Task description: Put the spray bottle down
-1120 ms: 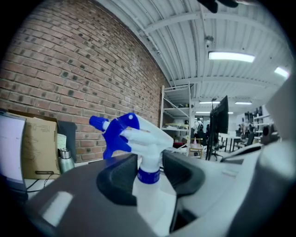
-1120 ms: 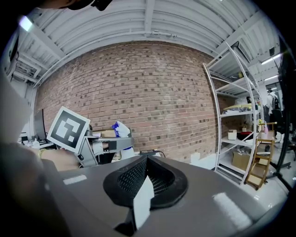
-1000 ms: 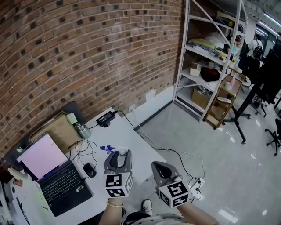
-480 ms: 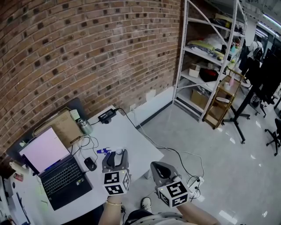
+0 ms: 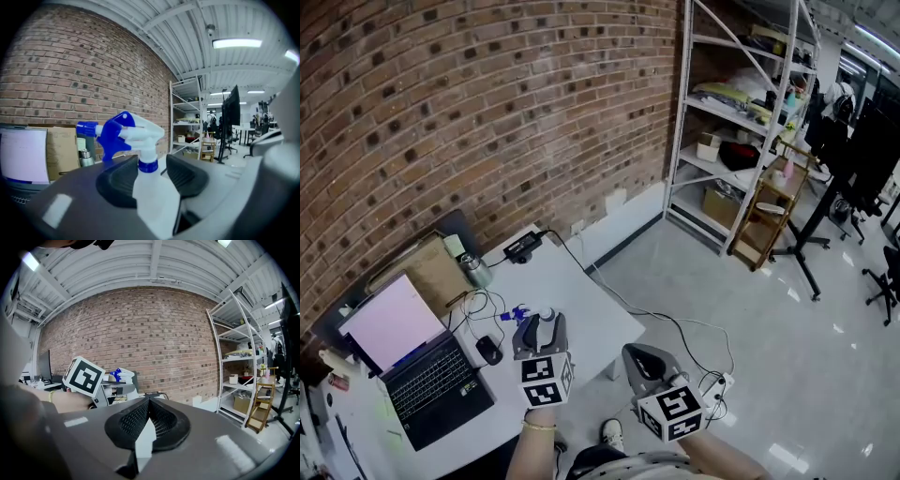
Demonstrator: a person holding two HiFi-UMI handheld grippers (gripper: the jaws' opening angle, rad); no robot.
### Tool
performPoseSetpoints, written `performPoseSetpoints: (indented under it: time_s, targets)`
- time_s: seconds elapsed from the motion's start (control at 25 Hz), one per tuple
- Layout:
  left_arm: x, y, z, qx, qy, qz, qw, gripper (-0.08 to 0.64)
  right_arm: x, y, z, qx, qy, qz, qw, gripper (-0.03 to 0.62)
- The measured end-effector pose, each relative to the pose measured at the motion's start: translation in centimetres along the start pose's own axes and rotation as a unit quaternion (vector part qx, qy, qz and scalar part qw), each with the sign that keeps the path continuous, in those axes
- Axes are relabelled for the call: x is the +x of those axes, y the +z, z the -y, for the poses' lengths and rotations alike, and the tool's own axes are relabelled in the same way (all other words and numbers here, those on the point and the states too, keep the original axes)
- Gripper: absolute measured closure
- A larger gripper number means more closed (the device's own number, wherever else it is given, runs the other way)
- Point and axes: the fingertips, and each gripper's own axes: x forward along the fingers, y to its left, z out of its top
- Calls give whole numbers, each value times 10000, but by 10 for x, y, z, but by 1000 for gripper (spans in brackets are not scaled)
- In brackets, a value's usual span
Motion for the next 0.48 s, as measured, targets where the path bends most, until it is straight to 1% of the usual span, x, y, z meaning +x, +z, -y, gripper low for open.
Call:
performPoseSetpoints:
  time_s: [0.2, 0.48]
  targets:
    - [1, -9, 1, 63, 10, -120, 9999, 372, 3, 0, -2, 17, 32, 26, 10000, 594]
    - [-23, -8, 8, -77, 34, -26, 10000, 378, 7, 3, -7, 24, 98, 88, 9999, 594]
